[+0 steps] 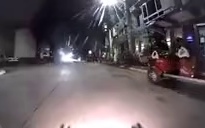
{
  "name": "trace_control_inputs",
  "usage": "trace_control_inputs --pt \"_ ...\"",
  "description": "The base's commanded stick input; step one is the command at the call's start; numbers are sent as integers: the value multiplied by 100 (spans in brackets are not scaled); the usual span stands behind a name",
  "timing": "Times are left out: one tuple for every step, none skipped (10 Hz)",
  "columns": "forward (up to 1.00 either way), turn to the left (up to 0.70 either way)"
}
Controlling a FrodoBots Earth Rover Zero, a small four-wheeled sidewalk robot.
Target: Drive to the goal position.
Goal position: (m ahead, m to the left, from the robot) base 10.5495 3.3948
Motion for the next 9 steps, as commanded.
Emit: trace_control_inputs --pt "70 0" --pt "70 0" --pt "70 0" --pt "70 0" --pt "70 0" --pt "70 0" --pt "70 0" --pt "70 0" --pt "70 0"
